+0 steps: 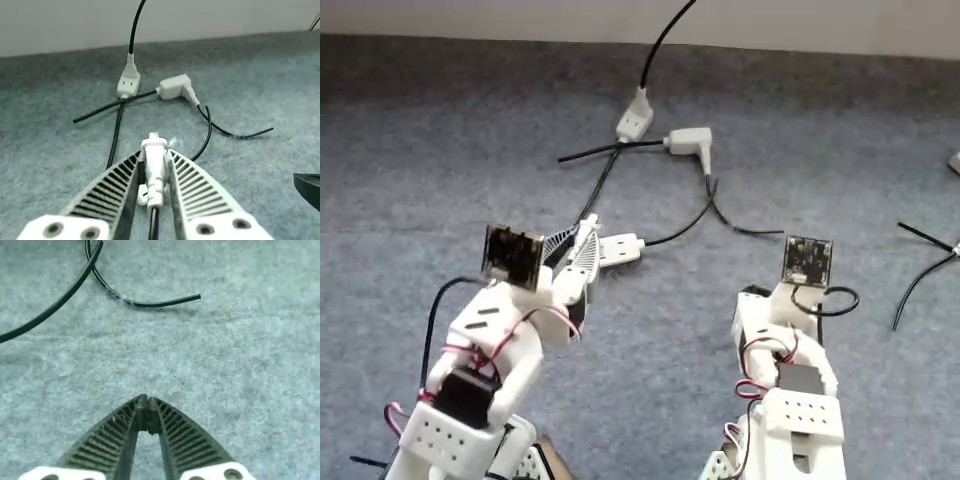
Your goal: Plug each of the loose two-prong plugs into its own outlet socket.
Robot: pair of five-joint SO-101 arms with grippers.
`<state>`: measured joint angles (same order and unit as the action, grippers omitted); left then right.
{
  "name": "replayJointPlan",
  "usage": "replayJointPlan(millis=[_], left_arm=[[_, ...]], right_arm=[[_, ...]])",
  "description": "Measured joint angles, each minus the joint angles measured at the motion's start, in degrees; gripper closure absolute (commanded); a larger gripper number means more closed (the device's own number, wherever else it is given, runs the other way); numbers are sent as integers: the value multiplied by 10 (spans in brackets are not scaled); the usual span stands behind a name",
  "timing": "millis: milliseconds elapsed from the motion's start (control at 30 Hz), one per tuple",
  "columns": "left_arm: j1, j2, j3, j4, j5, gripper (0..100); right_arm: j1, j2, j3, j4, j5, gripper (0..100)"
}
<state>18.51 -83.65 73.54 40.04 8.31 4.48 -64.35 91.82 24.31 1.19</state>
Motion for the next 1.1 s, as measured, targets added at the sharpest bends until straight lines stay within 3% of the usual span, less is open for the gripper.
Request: replayJointPlan(millis=[367,500,567,900,1100], left_arm=[[-13,527,-401,221,-14,993],[-20,639,-519,316,-11,993],[-21,663,-549,344,25,993],[-24,676,-537,347,288,993],[-11,676,-453,253,385,993]], right_arm=[[0,0,3,-11,0,981],[0,0,3,-11,0,981],[0,0,3,-11,0,981],[0,0,3,-11,0,981],[0,0,3,-11,0,981]])
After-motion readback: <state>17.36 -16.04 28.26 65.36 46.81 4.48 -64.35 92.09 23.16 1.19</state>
